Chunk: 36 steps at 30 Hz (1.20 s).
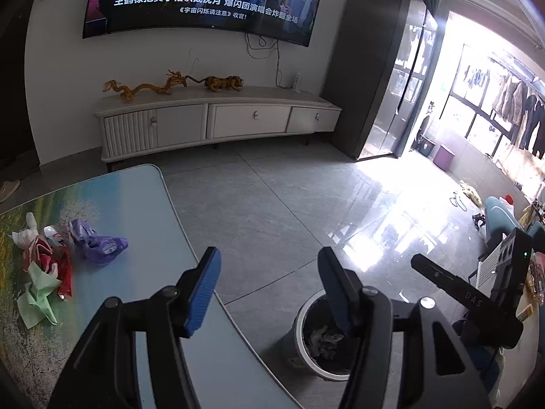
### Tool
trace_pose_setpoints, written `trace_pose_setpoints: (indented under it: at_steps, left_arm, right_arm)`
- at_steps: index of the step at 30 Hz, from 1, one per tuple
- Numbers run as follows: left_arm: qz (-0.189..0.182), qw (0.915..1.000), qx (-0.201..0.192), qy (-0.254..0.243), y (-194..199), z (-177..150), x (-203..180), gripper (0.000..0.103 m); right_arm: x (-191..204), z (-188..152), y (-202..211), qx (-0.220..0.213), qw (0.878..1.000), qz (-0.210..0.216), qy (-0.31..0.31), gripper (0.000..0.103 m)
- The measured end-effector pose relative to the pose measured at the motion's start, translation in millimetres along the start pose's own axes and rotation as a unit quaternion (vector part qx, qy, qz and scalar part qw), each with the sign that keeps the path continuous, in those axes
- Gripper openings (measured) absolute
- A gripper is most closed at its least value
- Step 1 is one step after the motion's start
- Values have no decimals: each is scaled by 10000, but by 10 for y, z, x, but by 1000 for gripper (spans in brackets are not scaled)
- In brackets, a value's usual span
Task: Collect trash
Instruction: 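Move both tools back over the table toward the remaining trash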
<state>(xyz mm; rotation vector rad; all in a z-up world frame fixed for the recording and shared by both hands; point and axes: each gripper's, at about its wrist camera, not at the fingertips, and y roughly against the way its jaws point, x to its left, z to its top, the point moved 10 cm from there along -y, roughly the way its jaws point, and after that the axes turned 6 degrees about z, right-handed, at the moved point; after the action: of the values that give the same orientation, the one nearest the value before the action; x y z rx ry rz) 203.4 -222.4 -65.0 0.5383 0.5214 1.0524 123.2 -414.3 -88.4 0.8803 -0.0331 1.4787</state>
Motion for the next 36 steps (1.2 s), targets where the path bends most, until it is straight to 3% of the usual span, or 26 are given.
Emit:
trace_pose_setpoints:
  at_steps: [12,26,31,36]
  left_arm:
    - [579,9934,-583,799,686,144,1154,64]
    - [1313,9737,-1060,1532,1421,165,2390,64]
    - [1481,9695,-1017,1667,1396,113,2658,64]
    - [1531,9712,-649,1708,1055,-126,2795,64]
  right_arm:
    - [1056,168,-11,-73,9957,415,828,52]
    - [2301,189,-160,-60,9797,1062,1697,60]
    - [2589,117,-370,77,9732,1318,1885,65]
    - [2696,-32,-762,428,9685,1403,2014,66]
